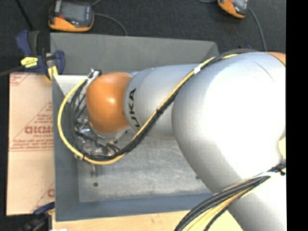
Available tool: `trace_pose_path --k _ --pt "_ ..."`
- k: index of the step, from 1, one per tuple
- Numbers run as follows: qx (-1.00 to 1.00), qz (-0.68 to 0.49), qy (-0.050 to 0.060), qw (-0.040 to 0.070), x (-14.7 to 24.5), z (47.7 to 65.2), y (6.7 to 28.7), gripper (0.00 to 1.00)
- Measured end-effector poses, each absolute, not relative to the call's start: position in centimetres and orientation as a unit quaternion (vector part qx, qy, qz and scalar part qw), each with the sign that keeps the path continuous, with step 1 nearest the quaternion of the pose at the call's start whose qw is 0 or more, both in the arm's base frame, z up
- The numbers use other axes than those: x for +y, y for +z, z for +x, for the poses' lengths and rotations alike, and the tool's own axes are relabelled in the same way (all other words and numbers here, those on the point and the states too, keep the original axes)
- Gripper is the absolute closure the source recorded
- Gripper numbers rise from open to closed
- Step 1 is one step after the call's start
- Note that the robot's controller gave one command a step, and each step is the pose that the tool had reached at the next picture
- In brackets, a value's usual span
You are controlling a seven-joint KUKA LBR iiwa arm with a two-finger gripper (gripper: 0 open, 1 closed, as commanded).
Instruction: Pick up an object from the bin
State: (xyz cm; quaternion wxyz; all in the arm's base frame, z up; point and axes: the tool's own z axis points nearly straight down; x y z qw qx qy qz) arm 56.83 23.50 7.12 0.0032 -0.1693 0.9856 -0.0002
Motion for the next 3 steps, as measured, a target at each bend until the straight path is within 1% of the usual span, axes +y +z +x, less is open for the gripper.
trace_pose_path --k 1,2,3 --pt "0.986 -0.168 0.001 0.003 23.6 56.8 7.1 1.0" --pt "0.986 -0.168 0.0 0.006 22.9 56.1 19.0 1.0" --pt "0.986 -0.168 0.0 0.007 21.0 58.6 28.1 1.0"
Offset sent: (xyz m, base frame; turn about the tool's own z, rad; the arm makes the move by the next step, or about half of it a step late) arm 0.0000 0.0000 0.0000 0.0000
